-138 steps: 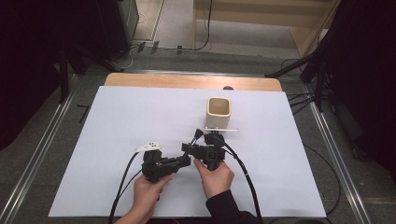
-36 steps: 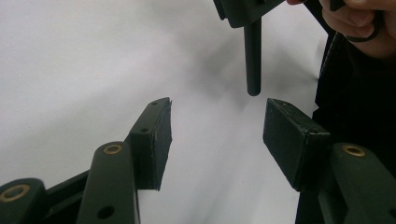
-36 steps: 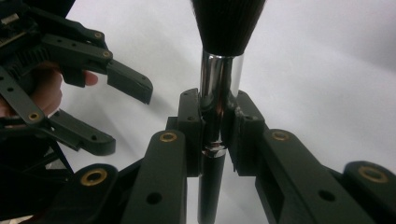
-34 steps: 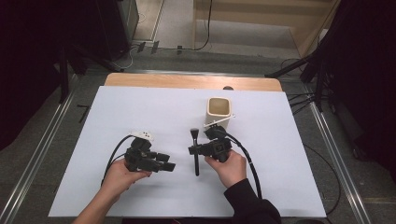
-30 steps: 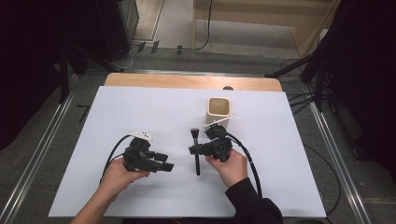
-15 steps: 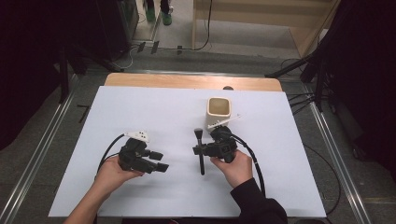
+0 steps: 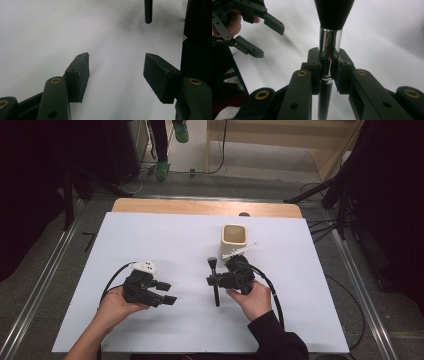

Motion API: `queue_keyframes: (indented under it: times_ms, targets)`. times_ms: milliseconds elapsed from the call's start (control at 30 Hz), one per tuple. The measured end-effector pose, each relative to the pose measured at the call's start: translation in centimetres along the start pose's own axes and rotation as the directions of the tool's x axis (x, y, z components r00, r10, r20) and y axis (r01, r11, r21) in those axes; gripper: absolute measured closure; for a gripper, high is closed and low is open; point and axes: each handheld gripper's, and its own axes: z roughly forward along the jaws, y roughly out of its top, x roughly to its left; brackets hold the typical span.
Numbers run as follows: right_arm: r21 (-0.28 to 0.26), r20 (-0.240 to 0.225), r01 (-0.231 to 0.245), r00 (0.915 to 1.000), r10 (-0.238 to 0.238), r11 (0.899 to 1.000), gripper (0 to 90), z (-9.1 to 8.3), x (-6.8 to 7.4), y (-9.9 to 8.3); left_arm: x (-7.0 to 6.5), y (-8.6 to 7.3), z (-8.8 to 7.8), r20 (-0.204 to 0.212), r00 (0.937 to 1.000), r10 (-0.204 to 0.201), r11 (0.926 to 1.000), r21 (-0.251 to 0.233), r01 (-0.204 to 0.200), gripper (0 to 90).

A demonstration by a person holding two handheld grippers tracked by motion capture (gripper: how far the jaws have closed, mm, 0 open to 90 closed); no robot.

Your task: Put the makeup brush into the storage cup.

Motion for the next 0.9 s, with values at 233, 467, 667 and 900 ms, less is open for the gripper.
queue_keyframes:
  times_ms: [233, 467, 667, 900]
  targets:
    - [-0.014, 0.008, 0.007, 0.9999, -0.006, 1.0, 78.5, -0.6, 0.1, 0.0, 0.1, -0.1, -0.3, -0.006, 0.9999, 0.009, 0.9999, -0.006, -0.01, 38.2]
    - [-0.025, 0.016, 0.029, 0.9995, -0.028, 0.999, 78.5, -1.1, 0.0, 0.1, 0.3, -0.3, -0.6, -0.012, 0.9998, 0.015, 0.9999, -0.006, -0.015, 37.8]
    - [-0.037, 0.024, 0.05, 0.9985, -0.049, 0.998, 78.5, -1.5, -0.2, 0.2, 0.3, -0.5, -0.8, -0.018, 0.9994, 0.029, 0.9996, 0.001, -0.029, 37.5]
    - [-0.06, 0.032, 0.068, 0.9973, -0.066, 0.996, 78.5, -2.3, -0.3, 0.4, 0.3, -0.7, -0.9, -0.028, 0.9988, 0.04, 0.9992, -0.002, -0.04, 37.3]
